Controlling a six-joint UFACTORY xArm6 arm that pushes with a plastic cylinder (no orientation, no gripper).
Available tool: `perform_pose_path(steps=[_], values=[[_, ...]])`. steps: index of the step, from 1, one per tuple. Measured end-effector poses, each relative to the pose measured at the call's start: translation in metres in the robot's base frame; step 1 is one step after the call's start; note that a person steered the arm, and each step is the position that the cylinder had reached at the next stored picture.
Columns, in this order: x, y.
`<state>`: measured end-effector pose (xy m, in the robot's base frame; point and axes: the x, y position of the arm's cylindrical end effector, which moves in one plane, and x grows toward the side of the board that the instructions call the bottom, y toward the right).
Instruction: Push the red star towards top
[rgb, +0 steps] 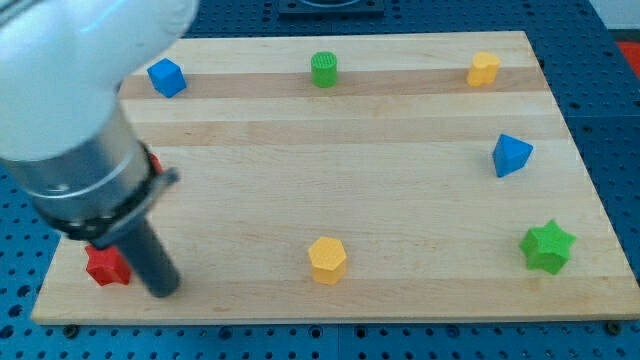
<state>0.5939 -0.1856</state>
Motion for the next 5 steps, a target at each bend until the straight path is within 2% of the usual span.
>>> perform_pose_path(steps=[2,3,4,5], values=[[0.001,-0.009],[0.000,-0.053],[0.000,-0.053],[-0.054,-0.053]])
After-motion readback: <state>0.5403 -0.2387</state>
